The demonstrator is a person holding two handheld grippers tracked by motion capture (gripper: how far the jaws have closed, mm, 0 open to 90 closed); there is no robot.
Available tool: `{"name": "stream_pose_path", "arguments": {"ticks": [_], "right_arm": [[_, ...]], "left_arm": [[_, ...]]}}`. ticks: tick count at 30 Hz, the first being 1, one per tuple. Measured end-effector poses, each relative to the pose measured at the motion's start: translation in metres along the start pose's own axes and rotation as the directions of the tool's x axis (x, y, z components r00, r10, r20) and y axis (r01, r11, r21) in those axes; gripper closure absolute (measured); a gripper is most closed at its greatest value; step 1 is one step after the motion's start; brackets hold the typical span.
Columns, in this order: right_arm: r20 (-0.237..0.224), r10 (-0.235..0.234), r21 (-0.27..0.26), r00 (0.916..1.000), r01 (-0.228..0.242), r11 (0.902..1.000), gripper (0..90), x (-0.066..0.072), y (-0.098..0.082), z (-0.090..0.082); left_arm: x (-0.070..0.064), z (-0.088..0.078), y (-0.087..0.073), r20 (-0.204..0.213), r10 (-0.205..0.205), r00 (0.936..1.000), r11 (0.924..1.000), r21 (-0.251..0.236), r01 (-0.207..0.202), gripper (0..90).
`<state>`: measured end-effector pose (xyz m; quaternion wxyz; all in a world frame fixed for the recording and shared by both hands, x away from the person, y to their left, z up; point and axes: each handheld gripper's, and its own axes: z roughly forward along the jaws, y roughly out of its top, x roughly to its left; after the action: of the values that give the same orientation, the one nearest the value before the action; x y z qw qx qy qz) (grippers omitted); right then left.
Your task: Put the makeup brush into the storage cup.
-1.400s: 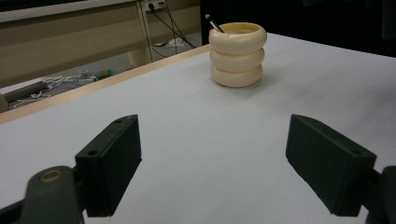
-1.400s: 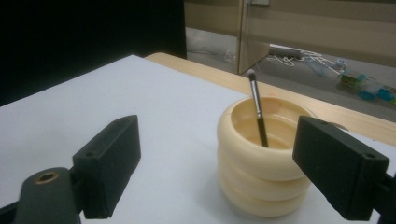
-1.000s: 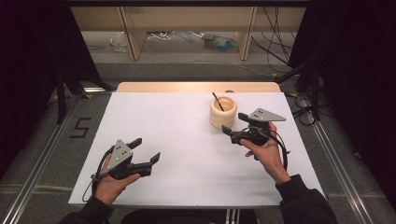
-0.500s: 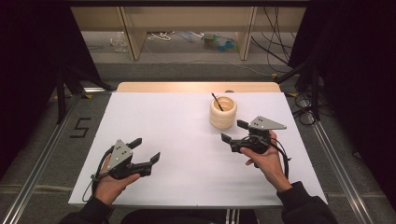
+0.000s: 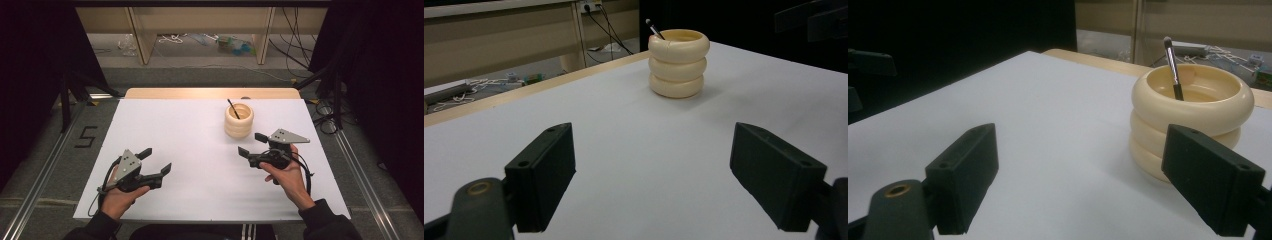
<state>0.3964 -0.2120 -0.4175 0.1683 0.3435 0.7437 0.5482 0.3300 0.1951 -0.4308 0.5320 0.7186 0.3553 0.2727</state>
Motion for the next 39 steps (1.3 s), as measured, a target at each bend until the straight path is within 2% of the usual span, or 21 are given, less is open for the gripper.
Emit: {"name": "stream_pose_path", "arguments": {"ticks": [5,6,8,10,11,14,18,19,20,25,31,32,34,36,37,39], "right_arm": [[-0.002,-0.020,-0.021,0.9998,0.020,0.9996,16.2,0.004,-0.001,-0.003],[-0.003,-0.020,-0.008,0.9998,0.020,0.9998,16.2,0.005,-0.001,-0.005],[-0.005,-0.026,-0.024,0.9996,0.026,0.9994,16.1,0.006,-0.002,-0.006],[0.000,-0.034,-0.013,0.9994,0.034,0.9993,16.1,0.009,-0.003,-0.007],[-0.003,-0.043,-0.026,0.9991,0.043,0.9988,16.1,0.009,-0.004,-0.007],[-0.008,-0.055,0.001,0.9985,0.055,0.9985,16.1,0.013,-0.005,-0.009],[-0.002,-0.067,-0.005,0.9977,0.067,0.9977,16.1,0.017,-0.009,-0.010],[-0.017,-0.063,0.015,0.9979,0.063,0.9979,16.1,0.019,-0.009,-0.011],[-0.010,-0.066,0.004,0.9978,0.066,0.9978,16.1,0.020,-0.011,-0.011],[-0.015,-0.075,0.026,0.9971,0.075,0.9968,16.1,0.024,-0.013,-0.014],[-0.009,-0.079,0.015,0.9968,0.079,0.9967,16.1,0.029,-0.017,-0.017],[-0.013,-0.078,0.029,0.9969,0.079,0.9965,16.1,0.029,-0.017,-0.018],[-0.023,-0.076,0.011,0.9968,0.076,0.9970,16.1,0.031,-0.019,-0.017],[-0.019,-0.080,0.015,0.9966,0.080,0.9967,16.1,0.032,-0.020,-0.018],[-0.015,-0.094,0.035,0.9955,0.094,0.9949,16.1,0.032,-0.020,-0.021],[-0.018,-0.093,0.019,0.9955,0.093,0.9954,16.1,0.034,-0.022,-0.022]], "left_arm": [[0.000,0.000,0.000,-0.001,0.001,1.0000,1.0000,0.000,-0.001,18.2],[0.000,0.000,0.000,-0.001,0.000,1.0000,1.0000,-0.001,0.000,18.2],[0.000,0.000,0.000,0.000,0.001,1.0000,1.0000,0.000,-0.001,18.2],[0.000,0.000,0.000,0.001,0.000,1.0000,1.0000,0.002,0.000,18.2],[0.000,0.000,0.000,0.001,0.000,1.0000,1.0000,0.002,0.000,18.2],[-0.001,0.000,0.000,0.000,0.000,1.0000,1.0000,0.001,0.000,18.2],[-0.001,0.000,-0.001,0.000,0.001,1.0000,1.0000,0.002,-0.001,18.2],[-0.001,0.000,-0.001,0.000,0.001,1.0000,1.0000,0.002,-0.001,18.2],[-0.001,0.000,-0.001,0.000,0.001,1.0000,1.0000,0.002,-0.001,18.2],[-0.001,0.000,-0.001,0.000,0.009,1.0000,1.0000,0.001,-0.009,18.2],[-0.001,0.001,-0.001,0.000,0.007,1.0000,1.0000,0.002,-0.007,18.2],[-0.001,0.001,-0.001,0.000,0.007,1.0000,1.0000,0.003,-0.007,18.2],[-0.001,0.001,-0.001,0.000,0.009,1.0000,1.0000,0.001,-0.009,18.2],[-0.002,0.001,-0.001,0.004,0.005,1.0000,1.0000,-0.004,-0.005,18.2],[-0.002,0.000,-0.001,0.003,0.007,1.0000,1.0000,0.000,-0.007,18.2],[-0.002,0.001,-0.001,0.006,0.004,1.0000,1.0000,-0.003,-0.004,18.2]]}}
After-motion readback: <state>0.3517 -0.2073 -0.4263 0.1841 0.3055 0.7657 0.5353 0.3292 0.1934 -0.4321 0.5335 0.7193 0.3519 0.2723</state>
